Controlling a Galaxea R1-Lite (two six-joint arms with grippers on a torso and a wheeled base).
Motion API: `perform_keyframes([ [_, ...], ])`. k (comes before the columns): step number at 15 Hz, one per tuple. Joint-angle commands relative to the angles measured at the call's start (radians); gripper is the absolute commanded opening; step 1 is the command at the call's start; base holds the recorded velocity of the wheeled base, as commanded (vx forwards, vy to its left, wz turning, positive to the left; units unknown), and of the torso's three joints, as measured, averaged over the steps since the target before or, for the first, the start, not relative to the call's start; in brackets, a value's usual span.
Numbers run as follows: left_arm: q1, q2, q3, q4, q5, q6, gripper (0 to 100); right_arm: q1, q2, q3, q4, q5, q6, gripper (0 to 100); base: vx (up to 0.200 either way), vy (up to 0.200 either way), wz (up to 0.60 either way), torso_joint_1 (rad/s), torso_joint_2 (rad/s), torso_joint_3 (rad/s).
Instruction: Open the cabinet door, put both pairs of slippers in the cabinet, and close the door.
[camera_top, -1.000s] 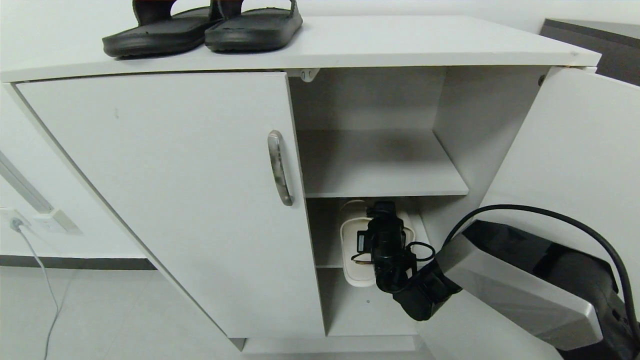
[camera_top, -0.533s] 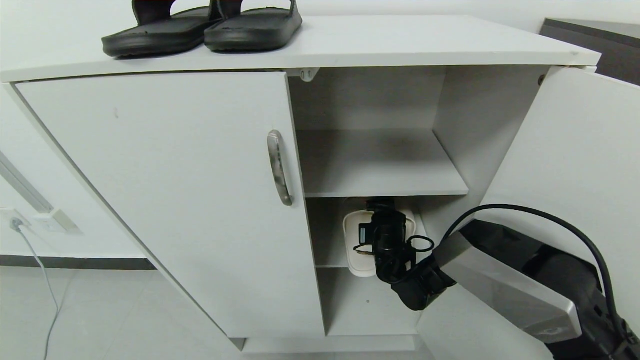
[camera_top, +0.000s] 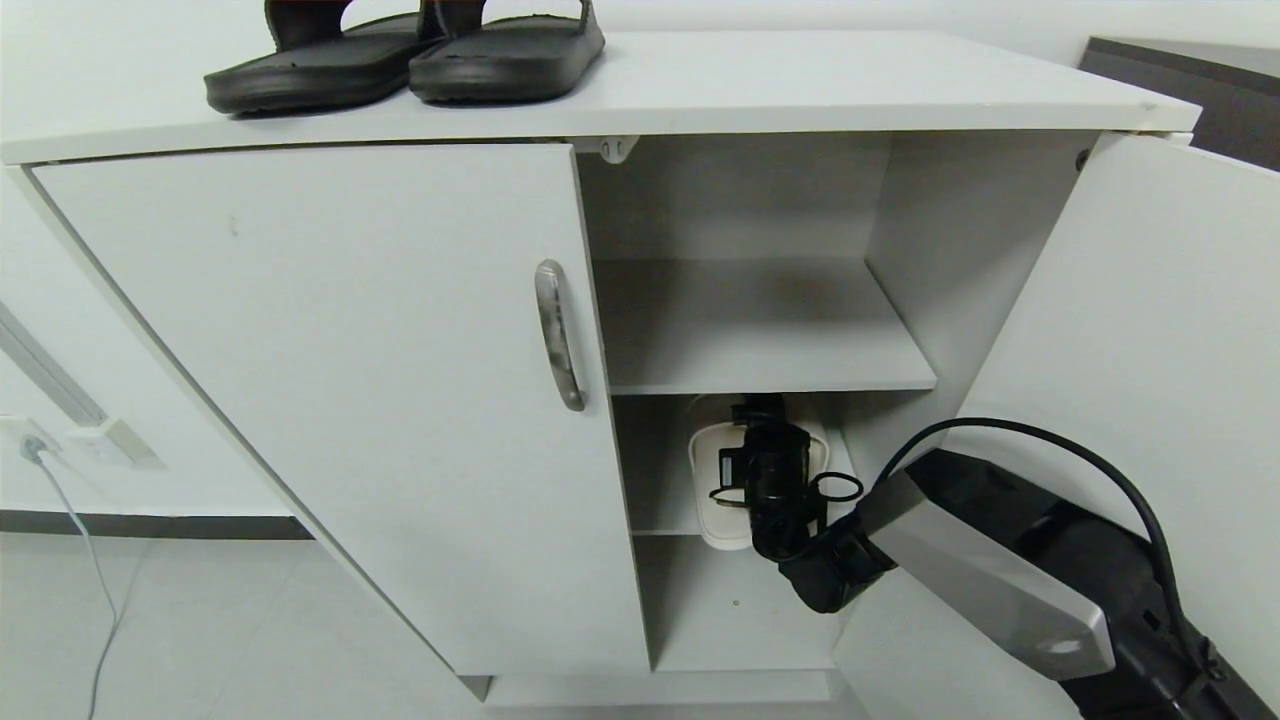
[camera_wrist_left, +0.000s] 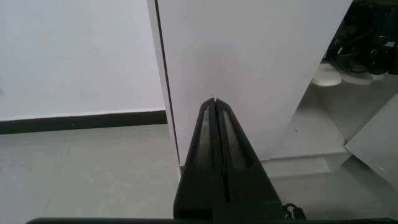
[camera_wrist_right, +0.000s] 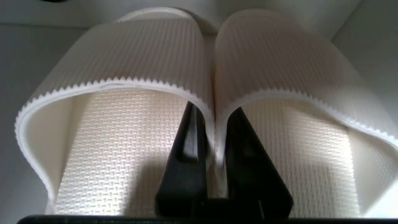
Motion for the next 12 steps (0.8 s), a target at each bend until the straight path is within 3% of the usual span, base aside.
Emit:
perform_keyframes([
  [1,0.000,0.001,0.000,0.000,0.000,0.000,0,-0.001,0.006,-0.003,0.001,-0.001,0.000,100,0.000,0.000,0.00,0.000,0.00,0.000],
  [4,0.000,0.001,0.000,0.000,-0.001,0.000,0,0.002,-0.003,0.028,-0.004,-0.002,0.000,100,0.000,0.000,0.00,0.000,0.00,0.000],
  [12,0.000,0.001,0.000,0.000,-0.001,-0.003,0,0.096,-0.270,0.464,-0.199,-0.008,0.002,100,0.000,0.000,0.00,0.000,0.00,0.000],
])
